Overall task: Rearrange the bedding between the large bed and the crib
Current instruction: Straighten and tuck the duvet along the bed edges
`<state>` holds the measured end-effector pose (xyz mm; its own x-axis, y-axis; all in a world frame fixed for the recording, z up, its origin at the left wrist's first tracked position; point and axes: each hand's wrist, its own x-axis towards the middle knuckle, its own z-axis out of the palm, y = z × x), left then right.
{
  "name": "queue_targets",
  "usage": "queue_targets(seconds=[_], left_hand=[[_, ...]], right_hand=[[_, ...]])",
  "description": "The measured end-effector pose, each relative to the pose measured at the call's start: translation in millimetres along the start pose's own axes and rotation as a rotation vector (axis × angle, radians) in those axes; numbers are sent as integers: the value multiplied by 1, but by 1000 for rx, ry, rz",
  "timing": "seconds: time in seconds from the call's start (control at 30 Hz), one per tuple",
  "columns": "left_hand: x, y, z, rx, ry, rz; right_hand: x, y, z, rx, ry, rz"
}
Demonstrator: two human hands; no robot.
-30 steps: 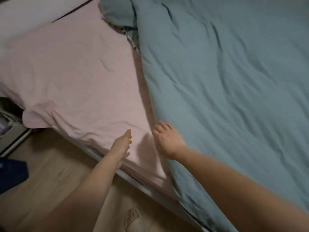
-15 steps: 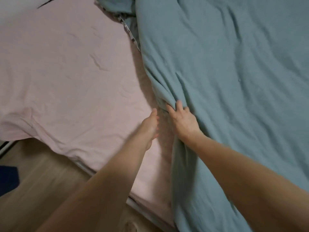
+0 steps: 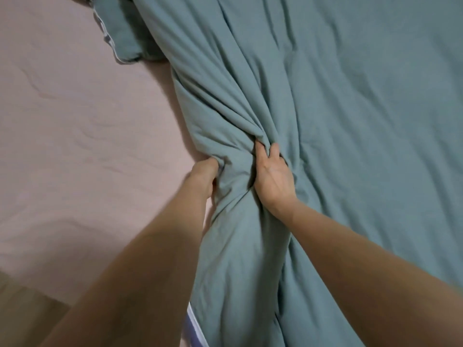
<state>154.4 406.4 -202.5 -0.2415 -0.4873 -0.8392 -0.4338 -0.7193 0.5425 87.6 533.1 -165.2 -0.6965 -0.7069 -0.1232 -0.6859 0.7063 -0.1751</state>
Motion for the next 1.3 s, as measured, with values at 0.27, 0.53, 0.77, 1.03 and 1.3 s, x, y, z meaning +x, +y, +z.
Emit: queue_targets(seconds=[0.27, 0.53, 0.77, 1.03, 1.3], left_hand=[[-21, 10, 3, -275, 84, 181], [-100, 61, -112, -308, 509, 582], [-174, 54, -239, 674, 664, 1100], [-207, 59, -273, 1339, 337, 1787], [-209, 90, -270, 650, 75, 1133]], right_hand=[[-5, -2, -10, 44, 43, -30], [-34, -110, -34, 74, -26, -109], [-45, -216, -62, 293, -235, -93], [-31, -297, -142, 765, -117, 229], [-17, -268, -154, 1126, -192, 408]])
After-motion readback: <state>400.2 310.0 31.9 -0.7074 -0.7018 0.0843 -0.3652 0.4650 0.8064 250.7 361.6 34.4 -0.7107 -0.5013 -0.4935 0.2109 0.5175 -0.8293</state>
